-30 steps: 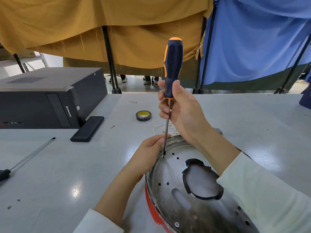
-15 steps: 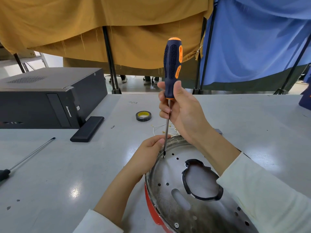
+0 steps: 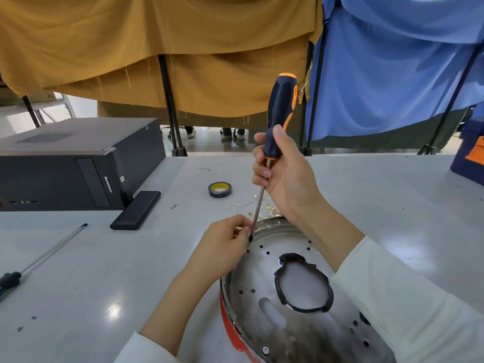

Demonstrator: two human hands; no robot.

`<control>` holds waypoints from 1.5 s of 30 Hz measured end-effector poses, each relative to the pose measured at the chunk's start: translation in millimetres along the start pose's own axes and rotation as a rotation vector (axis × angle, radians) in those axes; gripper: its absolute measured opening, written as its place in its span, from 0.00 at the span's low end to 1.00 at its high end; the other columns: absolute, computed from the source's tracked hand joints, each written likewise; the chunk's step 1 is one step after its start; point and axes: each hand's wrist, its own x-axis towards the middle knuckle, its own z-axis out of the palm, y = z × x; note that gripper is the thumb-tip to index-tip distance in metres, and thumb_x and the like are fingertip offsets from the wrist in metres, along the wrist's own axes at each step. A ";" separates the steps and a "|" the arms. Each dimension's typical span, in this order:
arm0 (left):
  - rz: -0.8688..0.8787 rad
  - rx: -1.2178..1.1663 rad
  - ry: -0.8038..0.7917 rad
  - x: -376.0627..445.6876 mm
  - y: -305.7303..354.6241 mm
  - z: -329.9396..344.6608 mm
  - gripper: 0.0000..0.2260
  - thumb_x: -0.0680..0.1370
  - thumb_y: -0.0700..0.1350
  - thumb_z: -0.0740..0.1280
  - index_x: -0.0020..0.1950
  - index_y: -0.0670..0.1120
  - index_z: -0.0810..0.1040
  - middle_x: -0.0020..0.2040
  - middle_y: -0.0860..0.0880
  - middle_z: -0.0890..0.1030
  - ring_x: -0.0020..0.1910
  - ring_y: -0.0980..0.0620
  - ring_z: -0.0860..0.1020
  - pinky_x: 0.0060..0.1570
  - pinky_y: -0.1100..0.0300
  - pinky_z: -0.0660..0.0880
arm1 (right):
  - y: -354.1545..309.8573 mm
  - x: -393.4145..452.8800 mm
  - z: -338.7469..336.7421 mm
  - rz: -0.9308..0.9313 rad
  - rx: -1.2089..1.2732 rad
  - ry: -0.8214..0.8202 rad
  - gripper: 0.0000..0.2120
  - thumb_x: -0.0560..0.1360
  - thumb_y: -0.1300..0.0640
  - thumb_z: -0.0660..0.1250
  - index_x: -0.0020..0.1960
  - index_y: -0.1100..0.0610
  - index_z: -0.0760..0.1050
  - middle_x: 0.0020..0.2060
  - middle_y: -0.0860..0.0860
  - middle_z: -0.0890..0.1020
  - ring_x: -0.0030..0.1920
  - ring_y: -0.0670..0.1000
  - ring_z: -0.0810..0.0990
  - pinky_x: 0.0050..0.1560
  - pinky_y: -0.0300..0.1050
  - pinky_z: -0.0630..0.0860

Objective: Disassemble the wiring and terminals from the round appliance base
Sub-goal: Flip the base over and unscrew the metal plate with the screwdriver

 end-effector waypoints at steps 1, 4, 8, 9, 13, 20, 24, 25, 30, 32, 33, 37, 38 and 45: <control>-0.004 0.042 -0.021 -0.5 1.6 -2.1 0.12 0.78 0.44 0.59 0.43 0.59 0.78 0.39 0.58 0.81 0.34 0.65 0.78 0.36 0.69 0.73 | -3.5 -0.3 -0.9 -0.021 -0.028 0.018 0.09 0.78 0.51 0.62 0.45 0.57 0.72 0.31 0.49 0.70 0.27 0.45 0.61 0.27 0.38 0.60; 0.003 0.151 -0.078 -2.1 6.0 -10.2 0.11 0.77 0.45 0.61 0.46 0.61 0.77 0.47 0.61 0.81 0.44 0.66 0.78 0.49 0.62 0.76 | -12.6 -4.3 -7.2 -0.071 -0.072 0.087 0.13 0.78 0.60 0.64 0.35 0.55 0.69 0.27 0.48 0.67 0.25 0.45 0.59 0.26 0.37 0.58; 0.018 0.277 -0.192 -2.8 11.2 -19.7 0.16 0.72 0.43 0.62 0.55 0.60 0.78 0.54 0.62 0.79 0.54 0.65 0.76 0.52 0.66 0.72 | -22.8 -16.5 -21.1 -0.051 0.027 0.187 0.15 0.79 0.58 0.62 0.35 0.55 0.65 0.27 0.49 0.66 0.26 0.46 0.58 0.29 0.41 0.54; 0.022 0.306 -0.193 -2.9 12.7 -20.2 0.17 0.72 0.43 0.63 0.56 0.60 0.77 0.55 0.61 0.79 0.55 0.63 0.75 0.54 0.65 0.72 | -25.0 -19.6 -24.5 -0.054 0.049 0.207 0.15 0.79 0.57 0.62 0.35 0.55 0.64 0.27 0.49 0.65 0.26 0.46 0.58 0.29 0.41 0.54; 0.077 0.396 -0.137 -3.8 17.3 -16.5 0.15 0.71 0.51 0.71 0.57 0.59 0.77 0.62 0.61 0.75 0.62 0.59 0.72 0.60 0.62 0.69 | -31.7 -28.0 -31.5 -0.067 0.131 0.244 0.13 0.79 0.57 0.62 0.37 0.54 0.64 0.27 0.49 0.66 0.24 0.46 0.59 0.27 0.39 0.57; 0.157 0.358 -0.127 -4.0 20.9 -7.7 0.05 0.71 0.50 0.74 0.43 0.51 0.83 0.63 0.60 0.76 0.59 0.61 0.73 0.58 0.64 0.69 | -35.9 -34.7 -36.1 -0.093 0.165 0.228 0.13 0.78 0.56 0.62 0.37 0.55 0.64 0.27 0.49 0.66 0.24 0.46 0.60 0.27 0.38 0.58; 0.122 0.263 -0.084 -6.3 16.3 -8.2 0.02 0.72 0.48 0.72 0.40 0.53 0.82 0.57 0.62 0.78 0.55 0.62 0.75 0.54 0.67 0.69 | -35.3 -34.7 -38.1 -0.116 0.178 0.232 0.12 0.78 0.56 0.62 0.37 0.56 0.65 0.26 0.49 0.68 0.25 0.46 0.63 0.27 0.39 0.63; 0.119 0.237 -0.062 -6.9 14.2 -9.3 0.02 0.73 0.47 0.71 0.42 0.53 0.83 0.56 0.62 0.78 0.55 0.64 0.75 0.52 0.71 0.68 | -34.8 -34.2 -39.4 -0.120 0.163 0.247 0.12 0.79 0.57 0.62 0.37 0.56 0.66 0.27 0.50 0.69 0.26 0.47 0.65 0.28 0.39 0.65; 0.082 0.081 0.015 -10.1 3.3 -21.4 0.05 0.76 0.46 0.69 0.48 0.54 0.84 0.49 0.62 0.81 0.51 0.64 0.77 0.50 0.73 0.69 | -32.5 -37.9 -51.7 -0.097 -0.465 0.384 0.19 0.80 0.47 0.60 0.35 0.56 0.75 0.28 0.47 0.66 0.28 0.45 0.65 0.30 0.39 0.66; 0.041 -0.007 0.057 -10.7 -2.1 -25.6 0.05 0.76 0.45 0.69 0.46 0.55 0.83 0.46 0.60 0.82 0.48 0.63 0.78 0.49 0.69 0.71 | -32.5 -41.1 -57.0 -0.054 -0.595 0.323 0.22 0.79 0.43 0.58 0.35 0.56 0.75 0.23 0.45 0.61 0.23 0.45 0.59 0.24 0.36 0.59; 0.013 -0.054 0.087 -10.8 -5.0 -27.2 0.05 0.76 0.46 0.69 0.45 0.56 0.83 0.45 0.59 0.83 0.47 0.63 0.78 0.48 0.69 0.72 | -32.4 -42.9 -59.7 -0.017 -0.582 0.279 0.22 0.79 0.43 0.59 0.35 0.56 0.77 0.22 0.46 0.60 0.22 0.45 0.57 0.22 0.36 0.57; -0.095 -0.194 0.159 -9.7 -18.7 -31.1 0.06 0.77 0.47 0.68 0.44 0.57 0.84 0.40 0.57 0.83 0.40 0.59 0.79 0.49 0.61 0.75 | -30.7 -53.3 -71.2 0.072 -0.476 0.107 0.12 0.79 0.50 0.63 0.46 0.55 0.82 0.24 0.47 0.60 0.23 0.46 0.56 0.23 0.36 0.57; -0.114 -0.190 0.167 -8.8 -23.0 -30.7 0.07 0.77 0.47 0.67 0.43 0.58 0.83 0.38 0.57 0.83 0.38 0.59 0.78 0.47 0.61 0.75 | -28.6 -55.7 -74.0 0.068 -0.488 0.078 0.09 0.79 0.53 0.63 0.49 0.54 0.81 0.24 0.48 0.62 0.24 0.46 0.58 0.24 0.36 0.60; -0.221 0.070 0.219 13.6 -55.9 -18.4 0.08 0.76 0.47 0.69 0.53 0.49 0.84 0.53 0.54 0.83 0.49 0.59 0.77 0.49 0.66 0.68 | -5.6 -62.0 -73.2 0.272 -0.598 -0.128 0.07 0.78 0.66 0.60 0.45 0.60 0.76 0.38 0.49 0.77 0.34 0.46 0.75 0.39 0.43 0.79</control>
